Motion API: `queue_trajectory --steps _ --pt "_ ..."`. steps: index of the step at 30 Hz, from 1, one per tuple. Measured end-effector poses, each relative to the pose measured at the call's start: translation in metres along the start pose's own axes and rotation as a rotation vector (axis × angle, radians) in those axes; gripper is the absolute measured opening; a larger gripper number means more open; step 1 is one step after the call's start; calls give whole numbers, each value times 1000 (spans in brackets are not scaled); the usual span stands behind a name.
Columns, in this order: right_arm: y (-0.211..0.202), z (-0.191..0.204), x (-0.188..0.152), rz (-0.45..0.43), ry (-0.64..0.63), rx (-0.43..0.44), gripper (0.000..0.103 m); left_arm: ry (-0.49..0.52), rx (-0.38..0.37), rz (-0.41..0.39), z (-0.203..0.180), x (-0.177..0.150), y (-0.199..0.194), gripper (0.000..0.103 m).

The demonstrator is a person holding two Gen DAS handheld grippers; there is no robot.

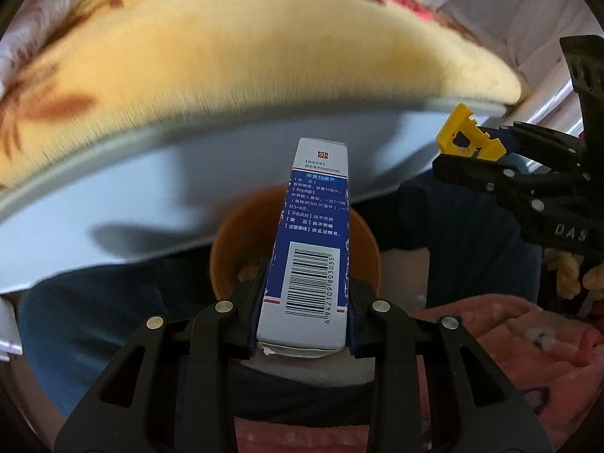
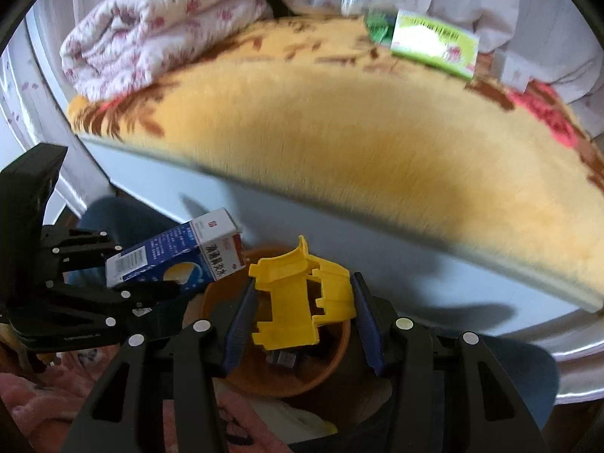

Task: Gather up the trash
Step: 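Carry the tube box and yellow clip over the orange bucket and release both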

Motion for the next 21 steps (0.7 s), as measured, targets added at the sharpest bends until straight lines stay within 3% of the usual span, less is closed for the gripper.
queue_trajectory --steps 6,21 --pt "29 -1 -18 82 15 15 50 -30 11 129 5 -16 35 31" --pt "96 -12 -36 246 36 48 50 -84 24 334 14 -29 92 32"
Point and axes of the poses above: each gripper's, at about its wrist camera, not at the fingertips, and y roughly the way its jaws point, z to its left, x to its top, the point moved 7 cm from there along y, roughly the way its jaws point, and after that the axes turned 11 degrees about x, right-handed, at the moved point
